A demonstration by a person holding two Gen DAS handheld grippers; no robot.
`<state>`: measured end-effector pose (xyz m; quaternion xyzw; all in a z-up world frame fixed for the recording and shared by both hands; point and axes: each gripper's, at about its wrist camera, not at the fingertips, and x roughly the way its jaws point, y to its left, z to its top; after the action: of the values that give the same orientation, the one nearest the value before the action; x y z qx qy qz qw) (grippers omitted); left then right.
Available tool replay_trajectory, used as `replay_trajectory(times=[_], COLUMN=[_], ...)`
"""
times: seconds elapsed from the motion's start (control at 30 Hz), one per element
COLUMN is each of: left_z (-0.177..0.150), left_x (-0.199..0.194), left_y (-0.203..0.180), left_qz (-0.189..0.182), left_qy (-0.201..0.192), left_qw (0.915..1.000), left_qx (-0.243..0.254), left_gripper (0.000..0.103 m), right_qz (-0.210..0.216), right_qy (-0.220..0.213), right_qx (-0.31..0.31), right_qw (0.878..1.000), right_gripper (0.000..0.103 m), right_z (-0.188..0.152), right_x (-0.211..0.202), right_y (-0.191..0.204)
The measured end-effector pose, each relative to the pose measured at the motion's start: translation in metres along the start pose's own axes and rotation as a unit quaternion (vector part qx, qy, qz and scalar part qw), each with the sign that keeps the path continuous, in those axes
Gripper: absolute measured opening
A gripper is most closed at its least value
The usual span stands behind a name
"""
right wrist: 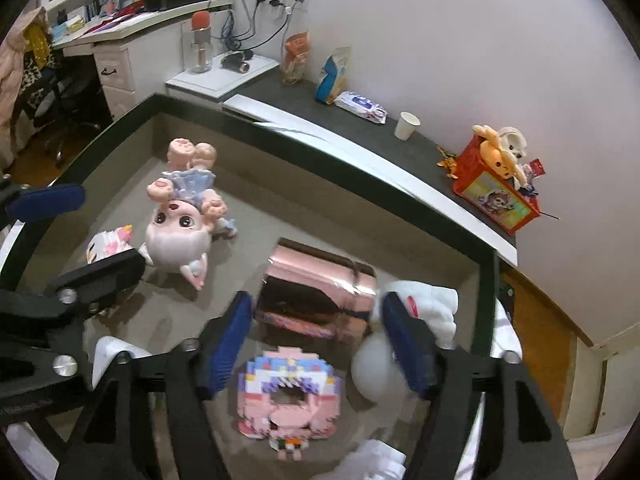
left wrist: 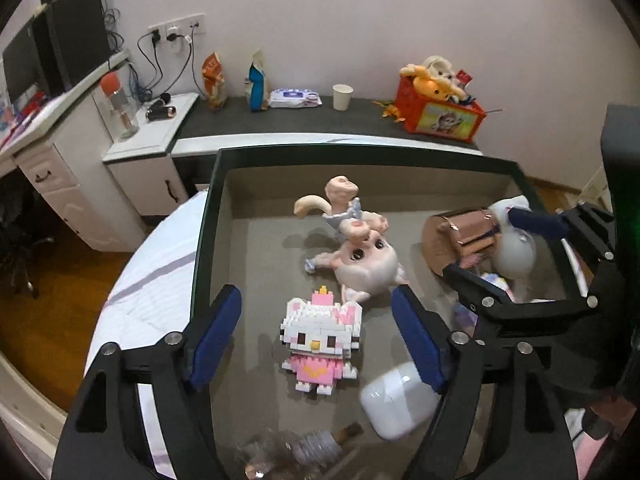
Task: Organize rigid objects
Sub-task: 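Carry the cat figure and rose-gold cylinder into the box and release both, then withdraw both grippers from the box back over the table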
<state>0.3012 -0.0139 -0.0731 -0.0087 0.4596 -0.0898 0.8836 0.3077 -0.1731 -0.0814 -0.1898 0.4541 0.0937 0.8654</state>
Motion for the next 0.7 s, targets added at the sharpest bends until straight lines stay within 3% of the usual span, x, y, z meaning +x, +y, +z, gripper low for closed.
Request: replay_trajectory(times=[0.07,0.1,0.3,0.5,0.7], left_z=[-0.004,-0.005,-0.023,-0.047,-0.075], left_x=[-0.011,-0.019,-0.065,-0.112,-0.149], left_y=[-0.003,-0.004,-0.008,-0.011,-0.015], left_qz=[0.012,0.002,0.003,0.003,-0.004], left_qy=[-0.016,-0.027,-0.069,-0.101,-0.114], left_qw=[0.9998,0.9996,0.9976,0.9949,0.9934], left_qx=[0.002,0.003,0.001,0.003,0.005], left_gripper=[0.101,0.103,0.103,0.103,0.103], right_qz=[0.0,0.0,0.021,0.075,0.103], right_qy=[-0.006,-0.01,-0.039,-0.088,-0.127], right_qx=[0.004,0.011,0.066,0.144,0.169], right_qw=[1.0,1.0,0.997,0.983,0.972], right_gripper=[0.082,0.083,0.088,0.089,0.089], right_z=[-0.003,-0.005,-0.022,-0.052,-0.08], right_x=[-0.009,-0.015,-0.051,-0.102,-0.146], right_y=[-0.004,-0.006,-0.016,-0.025,-0.015])
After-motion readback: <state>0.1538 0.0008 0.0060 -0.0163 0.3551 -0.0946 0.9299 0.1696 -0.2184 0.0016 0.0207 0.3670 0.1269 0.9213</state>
